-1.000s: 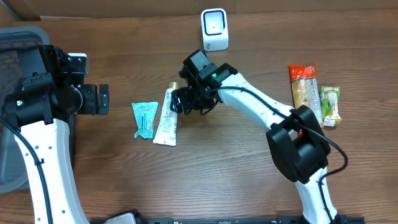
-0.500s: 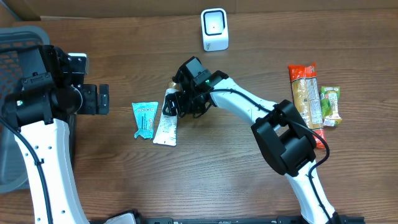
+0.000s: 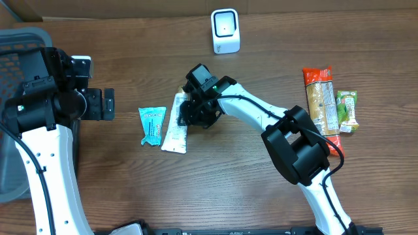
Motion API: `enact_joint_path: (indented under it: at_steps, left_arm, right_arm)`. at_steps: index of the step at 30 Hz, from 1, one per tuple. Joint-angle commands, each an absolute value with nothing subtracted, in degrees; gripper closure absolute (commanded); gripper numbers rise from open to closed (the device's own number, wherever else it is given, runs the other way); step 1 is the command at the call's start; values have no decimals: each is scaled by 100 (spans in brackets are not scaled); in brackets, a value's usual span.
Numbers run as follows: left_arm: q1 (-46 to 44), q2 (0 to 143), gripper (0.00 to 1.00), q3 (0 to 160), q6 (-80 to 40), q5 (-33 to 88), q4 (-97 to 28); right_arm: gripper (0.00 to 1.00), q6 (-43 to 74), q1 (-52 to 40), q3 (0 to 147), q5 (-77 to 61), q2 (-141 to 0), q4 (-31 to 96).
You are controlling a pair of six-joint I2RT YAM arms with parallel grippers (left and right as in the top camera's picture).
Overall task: Scan the item barcode
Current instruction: 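Move the right gripper to the white tube and grasp it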
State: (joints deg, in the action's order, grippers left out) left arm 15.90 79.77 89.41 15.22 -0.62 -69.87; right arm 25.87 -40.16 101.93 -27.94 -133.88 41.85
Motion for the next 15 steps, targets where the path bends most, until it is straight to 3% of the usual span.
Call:
enact_joint_path:
  at_steps: [1,12,15]
  left_arm:
    - [1612,7940,1,8971,1610,-16,-6984]
    - [1610,7940,0,8971,1610,-14,-6984]
    - [1612,7940,0,8971,1610,-16,-6987]
  right_arm:
    - [66,2571,-4042,10127,-2563,-13697,4206]
    - [70,2530,-4038,10285,-2567,-13694,4053]
    - [90,2530,-4038,10289,-2569,-13694,4056]
